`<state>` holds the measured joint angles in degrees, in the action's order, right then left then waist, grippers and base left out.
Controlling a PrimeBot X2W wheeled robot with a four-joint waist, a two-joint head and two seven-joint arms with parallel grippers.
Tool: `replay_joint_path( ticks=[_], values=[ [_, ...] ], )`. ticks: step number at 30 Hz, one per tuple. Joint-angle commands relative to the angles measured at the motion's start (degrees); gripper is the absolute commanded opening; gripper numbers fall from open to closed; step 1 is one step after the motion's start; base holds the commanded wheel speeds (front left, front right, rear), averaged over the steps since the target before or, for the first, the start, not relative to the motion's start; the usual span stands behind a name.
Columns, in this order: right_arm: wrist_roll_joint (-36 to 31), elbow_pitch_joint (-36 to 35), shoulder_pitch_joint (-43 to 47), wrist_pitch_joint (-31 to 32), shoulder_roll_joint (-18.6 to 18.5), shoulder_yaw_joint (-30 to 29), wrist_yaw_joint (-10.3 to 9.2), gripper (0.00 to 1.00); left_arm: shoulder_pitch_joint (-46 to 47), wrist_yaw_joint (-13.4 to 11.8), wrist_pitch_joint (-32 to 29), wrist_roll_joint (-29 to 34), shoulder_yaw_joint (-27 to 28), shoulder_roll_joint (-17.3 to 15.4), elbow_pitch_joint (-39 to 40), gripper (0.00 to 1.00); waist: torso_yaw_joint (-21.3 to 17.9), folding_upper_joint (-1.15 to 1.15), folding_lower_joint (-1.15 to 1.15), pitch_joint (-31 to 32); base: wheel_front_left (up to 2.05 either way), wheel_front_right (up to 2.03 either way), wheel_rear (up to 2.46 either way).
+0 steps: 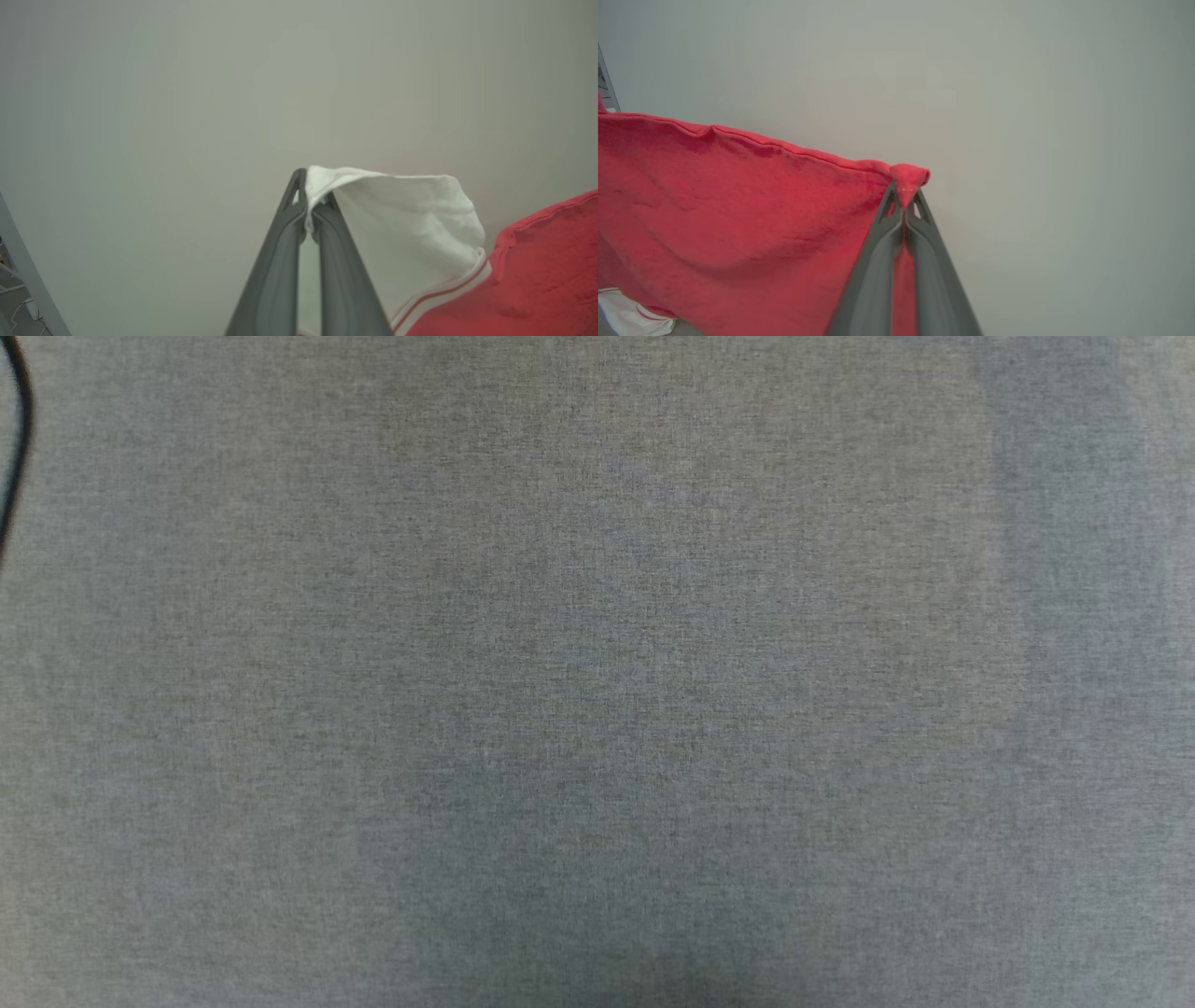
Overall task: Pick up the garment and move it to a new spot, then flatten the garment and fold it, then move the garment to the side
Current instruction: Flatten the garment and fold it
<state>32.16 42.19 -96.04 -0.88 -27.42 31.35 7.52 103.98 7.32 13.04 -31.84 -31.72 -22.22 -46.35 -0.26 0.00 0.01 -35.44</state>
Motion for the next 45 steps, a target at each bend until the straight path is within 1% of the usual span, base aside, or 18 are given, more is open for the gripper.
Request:
replay_joint_path(
  ticks=[1,7,9,13,18,21,26,30,31,33,35,41,45],
  values=[
    [1.3,0.8,2.3,-1.1,0.6,1.1,-0.03,0.0,-2.6,0.1,0.7,-0.8,-0.4,-0.1,-0.3,0.0,0.0,0.0,-0.01,0.5,0.0,0.0,0.0],
    [5.2,3.1,10.1,-5.0,0.9,5.9,-0.03,0.0,-14.0,0.1,1.8,-1.8,-1.3,-1.0,1.2,0.0,0.5,0.0,-0.01,2.9,0.0,0.0,0.0],
    [6.3,3.0,13.0,-6.1,0.6,7.7,-0.03,0.0,-18.2,0.1,1.9,-1.7,-0.8,-1.7,3.0,0.0,0.7,0.0,-0.01,4.1,0.0,0.0,0.0],
    [8.3,1.5,19.2,-8.2,-1.1,11.6,-0.03,0.0,-28.3,-1.0,1.9,-1.1,0.7,-3.1,8.7,0.0,1.0,0.0,-0.01,7.3,0.0,0.0,0.0],
    [11.8,-2.1,28.6,-9.7,-4.3,15.9,-0.03,0.0,-44.3,-3.6,1.9,-1.1,2.1,-4.8,17.0,0.0,1.5,0.0,-0.01,12.5,0.0,0.0,0.0],
    [14.1,-4.9,34.6,-9.7,-6.6,18.2,-0.03,0.0,-53.4,-5.2,2.0,-1.5,1.7,-5.5,21.3,0.0,2.0,0.0,-0.01,15.6,0.0,0.0,0.0],
    [17.7,-9.5,45.6,-9.5,-9.8,20.6,-0.03,0.0,-68.4,-8.3,0.8,-3.3,0.4,-7.9,28.0,0.0,2.2,0.0,-0.01,20.6,0.0,0.0,0.0],
    [19.5,-12.5,53.6,-8.9,-11.6,21.5,-0.03,0.0,-79.3,-10.5,-0.7,-5.7,-0.3,-9.5,32.3,0.0,2.3,0.0,-0.01,24.0,0.0,0.0,0.0],
    [21.4,-14.3,59.2,-8.7,-12.5,21.2,-0.03,0.0,-86.9,-12.7,-1.2,-8.3,-0.1,-9.6,35.0,0.0,2.6,0.0,-0.01,26.2,0.0,0.0,0.0],
    [24.0,-16.2,63.6,-8.8,-13.3,20.4,-0.03,0.0,-91.7,-14.5,-1.4,-8.9,-0.6,-9.7,36.3,0.0,3.0,0.0,-0.01,27.8,0.0,0.0,0.0],
    [24.7,-17.4,67.1,-8.7,-14.3,20.2,-0.03,0.0,-95.6,-15.8,-1.3,-10.4,-0.7,-8.8,37.3,0.0,3.0,0.0,-0.01,28.9,0.0,0.0,0.0],
    [25.8,-19.5,77.0,-8.7,-16.0,18.3,-0.03,0.0,-104.2,-17.5,-1.3,-13.0,-2.0,-7.5,38.5,0.0,3.2,0.0,-0.01,32.0,0.0,0.0,0.0],
    [26.9,-21.7,82.9,-8.0,-16.9,16.5,-0.03,0.0,-109.4,-18.1,-1.3,-15.3,-2.2,-7.1,39.6,0.0,2.9,0.0,-0.01,33.6,0.0,0.0,0.0]
  ],
)
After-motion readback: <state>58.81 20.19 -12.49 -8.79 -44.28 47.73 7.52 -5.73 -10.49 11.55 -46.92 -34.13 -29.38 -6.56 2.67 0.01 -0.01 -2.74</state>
